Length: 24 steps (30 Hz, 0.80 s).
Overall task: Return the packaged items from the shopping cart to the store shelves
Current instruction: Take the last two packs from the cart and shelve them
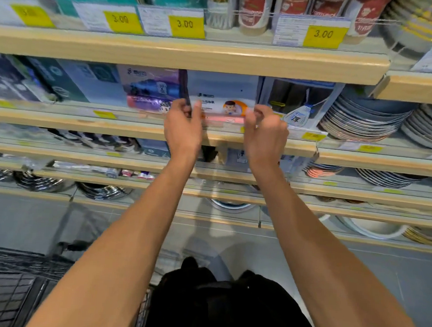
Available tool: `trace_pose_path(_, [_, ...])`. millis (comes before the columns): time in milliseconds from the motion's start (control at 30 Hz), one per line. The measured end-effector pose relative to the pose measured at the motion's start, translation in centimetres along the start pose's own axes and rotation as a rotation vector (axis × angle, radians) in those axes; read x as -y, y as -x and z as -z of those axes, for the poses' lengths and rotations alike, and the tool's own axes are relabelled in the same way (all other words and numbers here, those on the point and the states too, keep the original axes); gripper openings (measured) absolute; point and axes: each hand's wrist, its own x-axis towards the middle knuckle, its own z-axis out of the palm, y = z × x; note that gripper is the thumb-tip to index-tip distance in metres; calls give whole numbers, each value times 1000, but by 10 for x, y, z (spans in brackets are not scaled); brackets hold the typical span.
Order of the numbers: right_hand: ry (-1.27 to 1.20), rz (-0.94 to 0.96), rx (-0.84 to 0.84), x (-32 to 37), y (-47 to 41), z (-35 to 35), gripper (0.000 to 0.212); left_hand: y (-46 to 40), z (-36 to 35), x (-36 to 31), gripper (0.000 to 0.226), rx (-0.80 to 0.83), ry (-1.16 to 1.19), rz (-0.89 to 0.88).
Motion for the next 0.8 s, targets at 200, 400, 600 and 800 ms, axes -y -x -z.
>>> trace_pose_path(200, [-21,-196,-15,13,-12,-19,48,-25,-2,5,48,132,-143,-46])
trace_pose_path(400, [79,-292,-52,29,-13,-23,53,-43,12,4,47,57,-100,-27])
trace_pose_path(600, [211,-260,-33,28,-20,-26,54,-66,10,-6,31,54,-423,-148])
trace_pose_path(800, [359,-305,-12,37,-30,-31,29,-85,1,-19,31,276,-808,-295])
